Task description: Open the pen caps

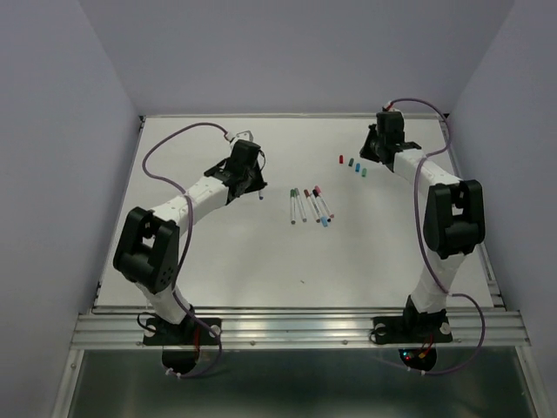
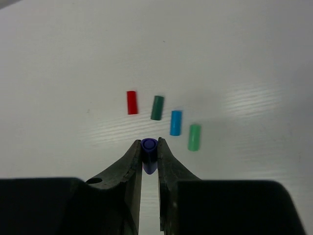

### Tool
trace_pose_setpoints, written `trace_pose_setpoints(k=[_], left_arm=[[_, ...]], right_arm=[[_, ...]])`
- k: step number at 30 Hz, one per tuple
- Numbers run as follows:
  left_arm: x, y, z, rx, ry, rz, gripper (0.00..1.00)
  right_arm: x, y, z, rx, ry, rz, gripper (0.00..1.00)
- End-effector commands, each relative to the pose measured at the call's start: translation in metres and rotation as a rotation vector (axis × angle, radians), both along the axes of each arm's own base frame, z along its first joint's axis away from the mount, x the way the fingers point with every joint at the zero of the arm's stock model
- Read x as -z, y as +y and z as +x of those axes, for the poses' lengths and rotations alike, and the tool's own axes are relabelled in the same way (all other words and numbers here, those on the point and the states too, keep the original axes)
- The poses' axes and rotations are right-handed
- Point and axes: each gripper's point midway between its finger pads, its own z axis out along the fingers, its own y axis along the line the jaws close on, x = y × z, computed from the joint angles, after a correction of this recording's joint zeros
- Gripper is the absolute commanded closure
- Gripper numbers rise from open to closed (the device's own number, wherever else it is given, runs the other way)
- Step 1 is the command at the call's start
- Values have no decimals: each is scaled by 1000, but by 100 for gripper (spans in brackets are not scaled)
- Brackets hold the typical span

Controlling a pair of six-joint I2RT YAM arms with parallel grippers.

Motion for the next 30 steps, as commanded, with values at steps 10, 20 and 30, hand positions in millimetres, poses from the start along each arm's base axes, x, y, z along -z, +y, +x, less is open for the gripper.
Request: trace_pose_setpoints(k=[10,20,30], left_arm=[[8,64,80,-256,37,194,100],[17,92,88,-315,63,212,100],[27,99,95,-328,83,214,100]], right_arm=[[60,-50,-6,176,173,-225,91],[76,-53,-11,202,208,-234,80],[71,-51,-12,197,206,-218,64]])
